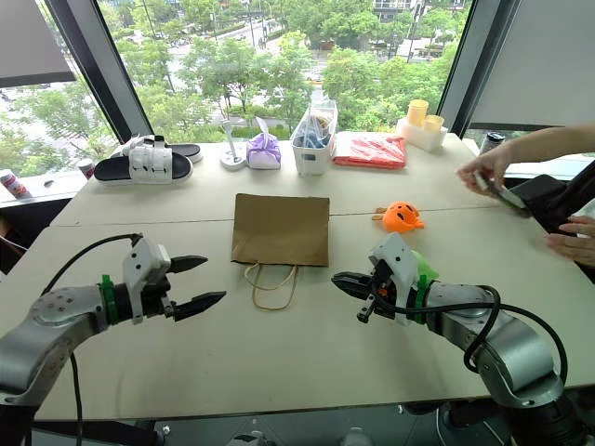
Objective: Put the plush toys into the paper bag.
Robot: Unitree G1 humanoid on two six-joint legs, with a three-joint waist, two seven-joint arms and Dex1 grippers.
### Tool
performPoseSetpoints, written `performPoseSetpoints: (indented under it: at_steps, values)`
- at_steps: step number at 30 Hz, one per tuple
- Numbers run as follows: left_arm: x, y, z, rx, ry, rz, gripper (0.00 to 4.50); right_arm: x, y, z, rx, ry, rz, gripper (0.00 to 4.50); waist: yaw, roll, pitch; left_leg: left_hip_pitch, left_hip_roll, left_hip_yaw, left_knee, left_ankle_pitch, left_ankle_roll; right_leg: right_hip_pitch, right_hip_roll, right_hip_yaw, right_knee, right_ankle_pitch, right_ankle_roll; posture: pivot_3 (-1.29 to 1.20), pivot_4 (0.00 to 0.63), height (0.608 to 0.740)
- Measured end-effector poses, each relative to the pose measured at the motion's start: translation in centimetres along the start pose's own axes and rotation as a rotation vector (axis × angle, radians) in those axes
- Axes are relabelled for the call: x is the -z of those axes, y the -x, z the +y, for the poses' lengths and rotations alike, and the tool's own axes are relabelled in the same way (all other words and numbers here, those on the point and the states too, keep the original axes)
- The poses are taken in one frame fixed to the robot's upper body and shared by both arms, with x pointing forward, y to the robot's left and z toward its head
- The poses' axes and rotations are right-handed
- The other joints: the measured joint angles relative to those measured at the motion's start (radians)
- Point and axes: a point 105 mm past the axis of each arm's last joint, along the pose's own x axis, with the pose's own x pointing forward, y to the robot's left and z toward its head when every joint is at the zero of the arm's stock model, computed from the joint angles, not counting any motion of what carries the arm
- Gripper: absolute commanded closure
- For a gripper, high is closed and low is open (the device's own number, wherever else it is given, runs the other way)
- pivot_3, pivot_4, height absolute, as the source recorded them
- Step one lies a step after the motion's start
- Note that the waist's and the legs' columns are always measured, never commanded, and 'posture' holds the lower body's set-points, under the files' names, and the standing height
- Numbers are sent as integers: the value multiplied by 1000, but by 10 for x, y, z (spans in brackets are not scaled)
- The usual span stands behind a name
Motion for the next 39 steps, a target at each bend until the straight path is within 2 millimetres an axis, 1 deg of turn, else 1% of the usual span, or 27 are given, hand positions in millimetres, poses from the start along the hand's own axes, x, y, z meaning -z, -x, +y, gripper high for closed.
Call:
performPoseSetpoints:
  at_steps: [3, 6, 10, 12, 14, 16, 23, 26, 31, 34, 38, 39]
  values:
    - [-1, 1, 3, 5, 7, 1, 40, -4, 1, 1, 11, 7, -16, 4370, 0, 0, 0, 0, 0, 0, 0, 0, 0, 0, 0, 0, 0, 0, 0, 0, 150, 740]
    - [-5, 0, 4, 23, 0, -2, 40, 1, 1, 3, 22, -8, -12, 4370, 1, 0, 0, 0, 0, 0, 0, 0, 0, 0, 0, 0, 0, 0, 0, 0, 150, 740]
    - [-14, 0, 7, 58, -67, -2, 40, 0, 0, 4, 28, -9, -22, 4370, 0, 0, 0, 0, 0, 0, 0, 0, 0, 0, 0, 0, 0, 0, 0, 0, 150, 740]
    - [-8, -2, 2, 109, -138, 34, 40, 0, 0, 4, 30, -9, -22, 4370, -1, 0, 0, 0, 0, 1, 0, 0, 0, 0, 0, 0, 0, 0, 0, 0, 150, 740]
    - [4, -7, -4, 177, -229, 85, 40, 0, 0, 4, 29, -6, -20, 4370, 0, 0, 0, 0, 0, 1, 0, 0, 0, 0, 0, 0, 0, 0, -1, 0, 150, 740]
    - [12, -14, -5, 218, -295, 99, 40, 0, 1, 3, 27, 0, -13, 4370, 2, 0, 0, 0, 0, 1, 0, 0, 0, 0, 0, 0, 0, -1, -2, 0, 150, 740]
    - [12, -36, 5, 265, -518, 63, 40, 2, -2, 7, 11, 10, 6, 4370, 0, 0, 0, -1, 0, 0, 0, 0, 0, 0, 0, 0, 0, 0, 1, 0, 150, 740]
    - [10, -49, 12, 264, -561, 23, 40, 4, -6, 9, 3, 19, 15, 4370, 1, 0, 0, -1, -2, 0, 1, 0, 0, -1, 0, -1, 0, 1, 1, 0, 150, 740]
    - [9, -58, 17, 279, -592, -9, 40, 0, -7, 8, 7, 38, 12, 4370, -1, 0, 0, -1, -3, 0, 1, 0, 0, -1, 0, 0, 0, 1, 1, 0, 150, 740]
    - [9, -62, 16, 285, -601, -34, 40, 2, -7, 7, 13, 46, 20, 4370, -1, 0, 0, -1, -3, 0, 1, 0, 0, -1, 0, 0, 0, 1, 1, 0, 150, 740]
    - [9, -75, 11, 302, -587, -81, 40, 1, -8, 7, 17, 44, 17, 4370, 2, 0, 0, -1, -4, 0, 2, 0, 0, 0, 0, 0, 1, 1, 1, 0, 150, 740]
    - [7, -79, 10, 307, -590, -96, 270, 1, -9, 8, 15, 44, 15, 4370, 1, -1, 0, -1, -4, -1, 2, 0, 0, 0, 0, 0, 1, 1, 1, 0, 150, 740]
